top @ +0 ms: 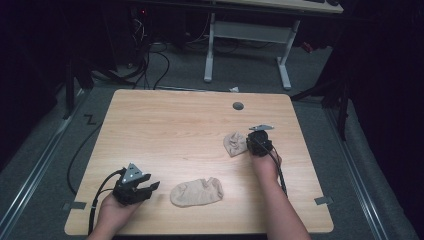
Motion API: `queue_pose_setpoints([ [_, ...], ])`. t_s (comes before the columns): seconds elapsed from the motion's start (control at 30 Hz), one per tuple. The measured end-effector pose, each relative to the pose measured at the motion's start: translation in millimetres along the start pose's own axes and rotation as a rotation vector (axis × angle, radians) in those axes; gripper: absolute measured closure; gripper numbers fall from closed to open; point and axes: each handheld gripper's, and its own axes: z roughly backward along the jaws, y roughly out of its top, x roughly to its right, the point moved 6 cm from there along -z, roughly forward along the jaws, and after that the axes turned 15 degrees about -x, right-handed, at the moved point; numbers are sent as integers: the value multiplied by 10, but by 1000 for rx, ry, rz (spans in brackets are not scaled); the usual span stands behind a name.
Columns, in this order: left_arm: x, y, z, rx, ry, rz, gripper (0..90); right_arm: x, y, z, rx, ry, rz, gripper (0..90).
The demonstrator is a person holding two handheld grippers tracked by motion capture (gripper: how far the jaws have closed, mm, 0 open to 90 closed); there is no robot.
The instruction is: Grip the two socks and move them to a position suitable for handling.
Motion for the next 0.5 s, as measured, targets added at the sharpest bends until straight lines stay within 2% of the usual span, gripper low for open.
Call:
queue_pose_setpoints([
  [0.13,16,1,-11,-4,1,-5,534,-15,-32,-85,-31,9,24,896],
  [0.23,10,-4,-24,-11,0,-7,535,-45,-63,-95,-35,13,38,897],
  [0.37,6,-1,-20,-7,-1,-6,534,-110,-126,-58,-35,18,71,895],
  [0.5,10,3,-11,-4,0,-10,534,-246,-248,16,-32,44,104,895],
])
